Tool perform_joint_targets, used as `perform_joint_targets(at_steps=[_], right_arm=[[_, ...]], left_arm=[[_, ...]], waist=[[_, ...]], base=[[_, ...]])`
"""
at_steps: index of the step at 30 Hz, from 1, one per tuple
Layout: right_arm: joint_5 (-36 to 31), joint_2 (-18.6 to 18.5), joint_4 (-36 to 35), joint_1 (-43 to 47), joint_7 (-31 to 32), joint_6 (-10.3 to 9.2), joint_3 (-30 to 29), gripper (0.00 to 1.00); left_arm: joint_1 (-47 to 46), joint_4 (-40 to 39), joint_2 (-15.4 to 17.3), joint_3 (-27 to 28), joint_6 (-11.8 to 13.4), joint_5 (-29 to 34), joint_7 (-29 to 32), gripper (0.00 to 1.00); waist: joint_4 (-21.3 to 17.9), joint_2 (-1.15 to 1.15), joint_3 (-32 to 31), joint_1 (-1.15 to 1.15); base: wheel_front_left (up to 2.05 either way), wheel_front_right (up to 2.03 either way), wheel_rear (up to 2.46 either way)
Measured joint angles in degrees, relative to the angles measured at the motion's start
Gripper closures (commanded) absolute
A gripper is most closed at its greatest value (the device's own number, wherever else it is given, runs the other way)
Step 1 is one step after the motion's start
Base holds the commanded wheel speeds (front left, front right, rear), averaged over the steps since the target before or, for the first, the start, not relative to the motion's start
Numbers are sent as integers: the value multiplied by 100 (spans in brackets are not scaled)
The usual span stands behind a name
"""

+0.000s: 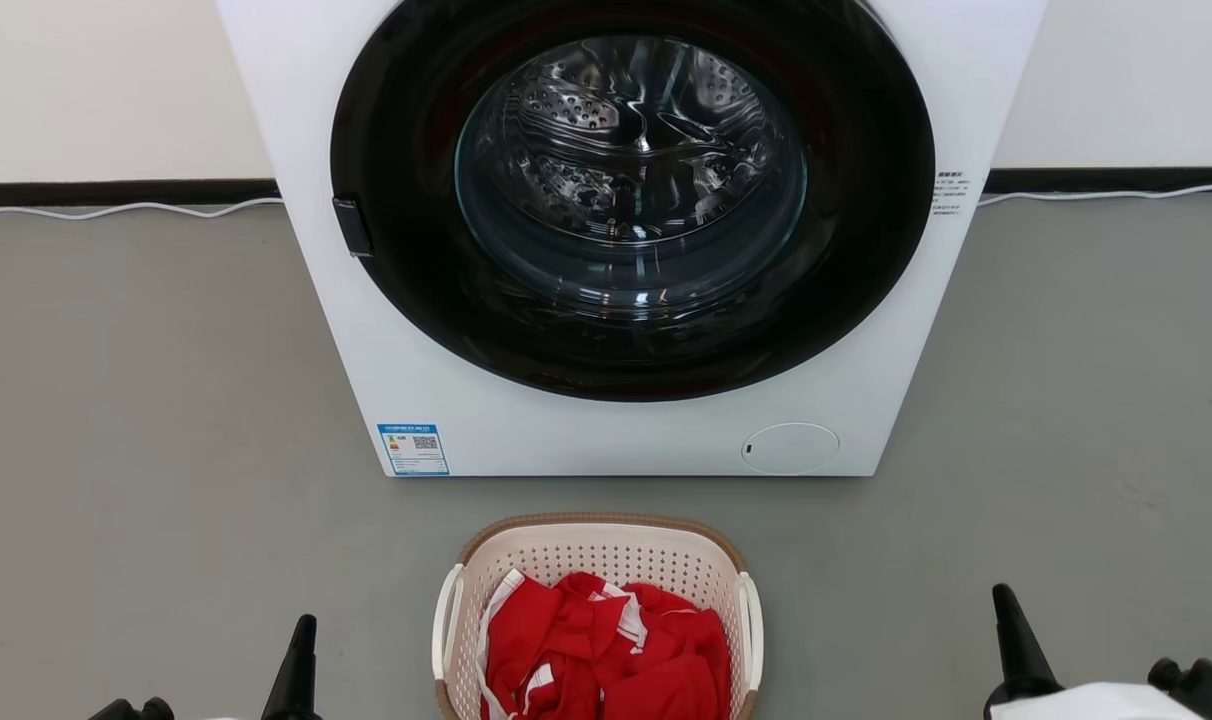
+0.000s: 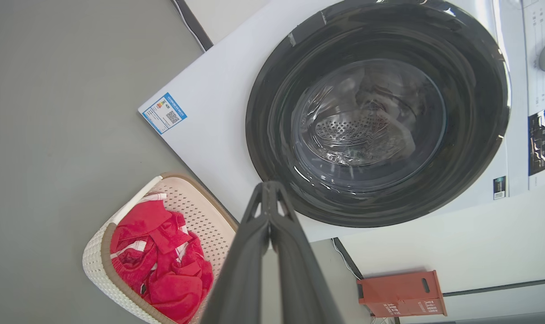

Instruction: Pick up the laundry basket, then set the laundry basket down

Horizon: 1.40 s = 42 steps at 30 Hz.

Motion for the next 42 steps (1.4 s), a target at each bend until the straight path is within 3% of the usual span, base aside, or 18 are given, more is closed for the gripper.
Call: perform_joint_targets(at_steps=[42], right_arm=[[2782, -3, -220, -430, 701, -1, -216, 100]], left_arm=[[-530, -156, -99, 172, -21, -2286, 656, 100]], waist=[[-54, 0, 146, 0]], base=[[0, 0, 0]])
